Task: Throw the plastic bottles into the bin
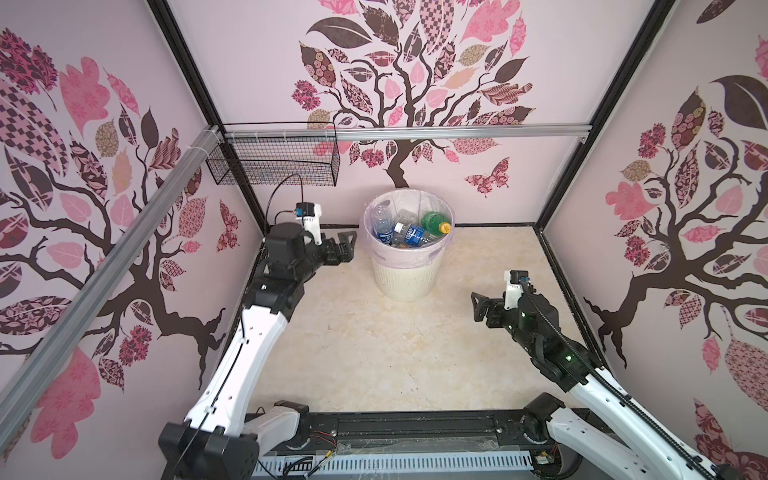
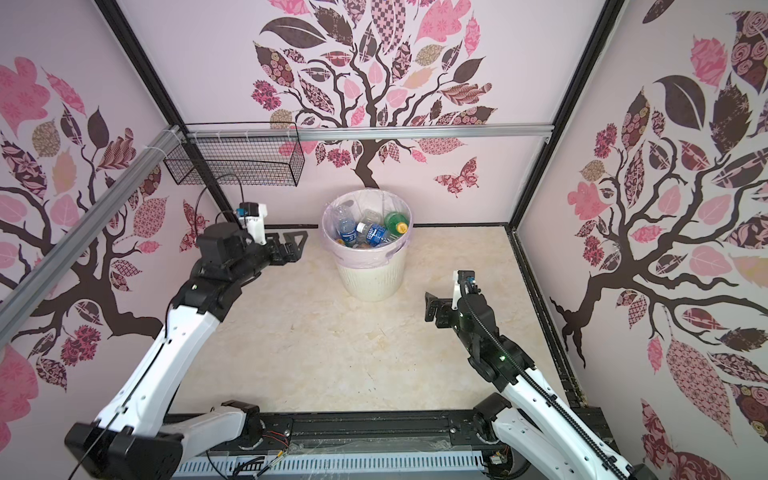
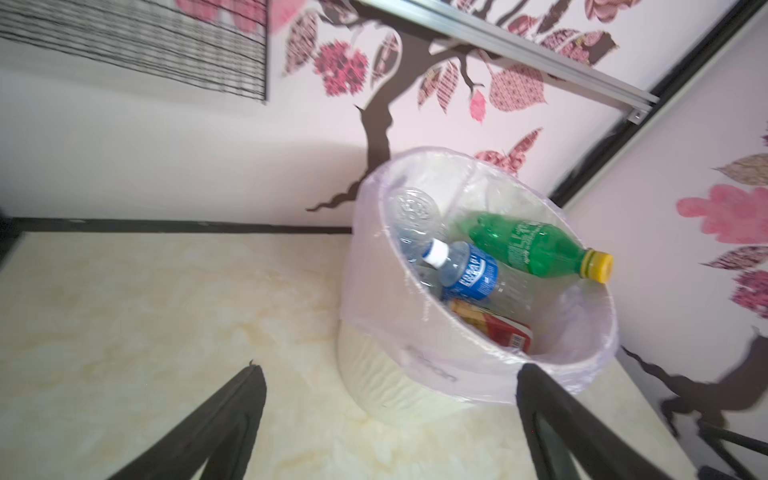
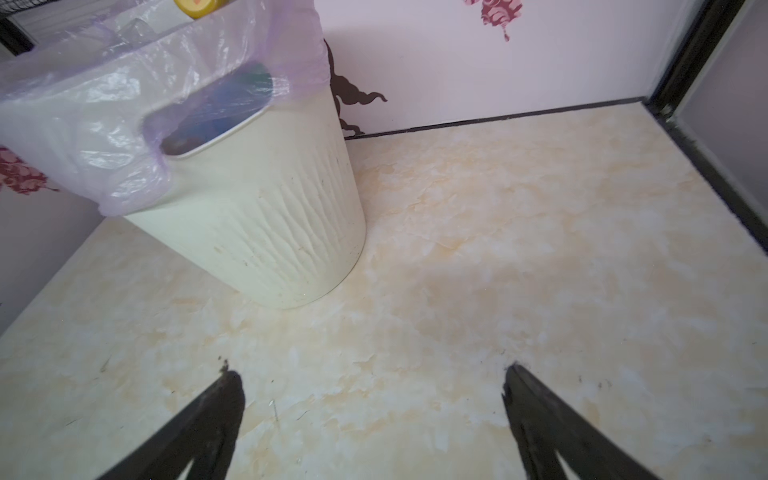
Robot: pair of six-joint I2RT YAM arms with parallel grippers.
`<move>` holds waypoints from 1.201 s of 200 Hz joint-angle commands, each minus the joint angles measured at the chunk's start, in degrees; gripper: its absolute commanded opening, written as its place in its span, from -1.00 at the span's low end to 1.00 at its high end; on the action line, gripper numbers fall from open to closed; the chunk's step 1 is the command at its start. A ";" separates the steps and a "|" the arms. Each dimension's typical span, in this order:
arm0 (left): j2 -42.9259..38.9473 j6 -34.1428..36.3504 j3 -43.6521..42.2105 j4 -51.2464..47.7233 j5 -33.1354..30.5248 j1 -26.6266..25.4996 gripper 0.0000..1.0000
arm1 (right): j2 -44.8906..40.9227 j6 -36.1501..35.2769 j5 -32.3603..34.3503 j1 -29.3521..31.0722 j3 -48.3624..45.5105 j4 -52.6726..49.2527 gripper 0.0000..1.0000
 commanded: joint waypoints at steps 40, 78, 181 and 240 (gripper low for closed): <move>-2.20 11.56 -31.25 25.66 -24.25 -0.09 0.95 | 11.01 -7.49 6.37 -13.86 -11.47 35.69 0.99; 5.39 13.71 -38.75 40.74 -23.32 5.05 0.95 | 23.91 -8.47 8.33 -23.31 -23.61 61.86 0.99; 27.77 11.30 -43.01 70.58 -11.70 13.96 0.95 | 48.39 -14.33 -7.65 -25.12 -20.88 81.68 0.99; 26.98 11.23 -42.49 67.96 -11.53 14.14 0.95 | 46.71 -13.64 -8.73 -26.27 -20.41 78.06 0.99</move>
